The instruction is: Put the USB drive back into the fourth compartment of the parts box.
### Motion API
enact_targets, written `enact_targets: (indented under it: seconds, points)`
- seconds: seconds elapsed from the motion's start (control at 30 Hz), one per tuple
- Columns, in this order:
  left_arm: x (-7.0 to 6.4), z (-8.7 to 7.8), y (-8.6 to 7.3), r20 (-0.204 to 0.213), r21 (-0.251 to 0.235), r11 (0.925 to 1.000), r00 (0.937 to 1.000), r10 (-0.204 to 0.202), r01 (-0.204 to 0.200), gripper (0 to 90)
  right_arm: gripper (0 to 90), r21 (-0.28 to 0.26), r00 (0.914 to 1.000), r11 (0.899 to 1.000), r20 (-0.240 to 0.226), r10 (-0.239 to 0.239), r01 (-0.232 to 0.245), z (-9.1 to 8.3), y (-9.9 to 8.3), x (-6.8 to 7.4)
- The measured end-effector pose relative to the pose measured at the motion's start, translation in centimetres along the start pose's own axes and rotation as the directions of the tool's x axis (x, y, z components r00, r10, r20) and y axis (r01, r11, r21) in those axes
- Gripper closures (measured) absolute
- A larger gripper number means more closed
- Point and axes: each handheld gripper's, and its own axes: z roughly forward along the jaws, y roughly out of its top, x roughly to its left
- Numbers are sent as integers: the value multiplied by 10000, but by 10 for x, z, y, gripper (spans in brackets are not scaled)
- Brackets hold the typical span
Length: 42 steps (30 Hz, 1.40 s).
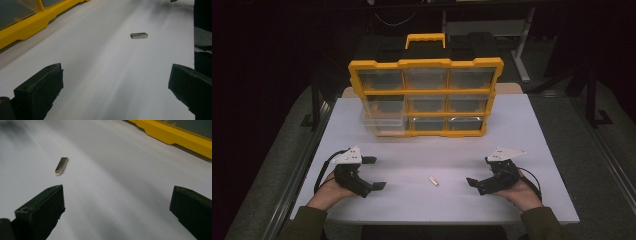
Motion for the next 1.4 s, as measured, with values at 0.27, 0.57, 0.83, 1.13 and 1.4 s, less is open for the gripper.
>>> enact_targets:
  seconds: [0.27, 0.57, 0.83, 1.13, 1.4]
  points:
    - [0, 0, -1, 56, -13, 10000, 10000, -49, 49, 0, 0, -126, 9999, 9999, -125, 45, -46, 0, 4, 0]
    - [0, 0, -1, 47, -85, 10000, 10000, -34, 34, 0, 0, -196, 9998, 9997, -154, 137, -140, 0, 7, -1]
    - [0, 0, -1, 12, -85, 10000, 10000, -35, 35, 0, 0, -254, 9997, 9995, -206, 163, -168, 0, 8, -2]
    - [-1, -1, -1, 9, -170, 9998, 10000, -53, 53, 0, 0, -178, 9996, 9998, -289, 32, -37, 3, 11, -1]
    - [-1, -2, 0, 15, -174, 9998, 10000, -33, 33, 0, 0, -145, 9995, 9999, -316, 45, -49, 5, 12, 0]
